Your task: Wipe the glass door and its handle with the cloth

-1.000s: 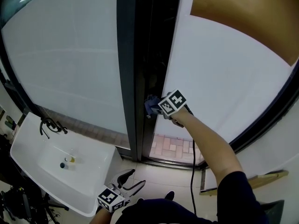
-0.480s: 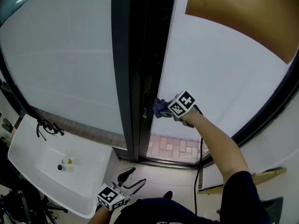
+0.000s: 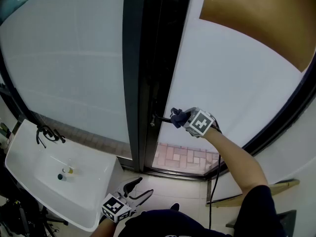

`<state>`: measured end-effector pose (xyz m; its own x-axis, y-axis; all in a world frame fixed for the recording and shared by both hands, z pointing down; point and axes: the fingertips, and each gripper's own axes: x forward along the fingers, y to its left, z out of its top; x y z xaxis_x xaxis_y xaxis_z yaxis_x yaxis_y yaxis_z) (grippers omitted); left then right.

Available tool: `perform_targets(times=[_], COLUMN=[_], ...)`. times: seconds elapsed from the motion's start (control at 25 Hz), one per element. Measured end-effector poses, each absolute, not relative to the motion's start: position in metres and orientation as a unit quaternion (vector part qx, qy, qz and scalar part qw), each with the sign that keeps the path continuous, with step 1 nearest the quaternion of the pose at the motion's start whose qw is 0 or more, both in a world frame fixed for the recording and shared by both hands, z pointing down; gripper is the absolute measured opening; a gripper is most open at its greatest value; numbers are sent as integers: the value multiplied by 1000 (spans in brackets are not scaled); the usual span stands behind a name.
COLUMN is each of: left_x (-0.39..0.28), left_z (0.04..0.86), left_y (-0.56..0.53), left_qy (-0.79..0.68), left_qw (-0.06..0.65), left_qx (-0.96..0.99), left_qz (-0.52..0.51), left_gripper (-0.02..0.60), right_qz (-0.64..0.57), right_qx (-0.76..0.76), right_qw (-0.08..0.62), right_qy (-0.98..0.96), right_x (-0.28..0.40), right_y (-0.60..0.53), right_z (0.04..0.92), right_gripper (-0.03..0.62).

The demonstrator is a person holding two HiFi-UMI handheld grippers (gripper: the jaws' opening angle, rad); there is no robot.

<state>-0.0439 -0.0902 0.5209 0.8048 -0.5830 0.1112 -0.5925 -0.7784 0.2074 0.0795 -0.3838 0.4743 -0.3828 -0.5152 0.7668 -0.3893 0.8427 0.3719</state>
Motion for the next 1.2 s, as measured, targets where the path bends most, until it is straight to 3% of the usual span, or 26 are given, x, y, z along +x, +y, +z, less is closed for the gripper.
perform_targets(times=[0.2,0.48,0.8,1.2], left_x=[-45,-47,-55,-51], left_z=[513,520,531,526], left_y=[-89,-80,-79,-82], left_qy=[-319,-323,-338,-324], left_qw=[111,117,126,122], left_qx=[941,939,933,938], left_qz=[20,13,6,10], left_gripper=[261,261,261,261], right_qz=[-289,-501,-602,-610], right_qx=[254,224,172,133], right_qw=[496,498,539,568], right_qy=[-778,-671,-564,-536], right_x=[17,-52,-49,17], right_y=[-365,-367,-379,-364], right_z=[459,481,517,545], right_gripper=[138,138,138,135])
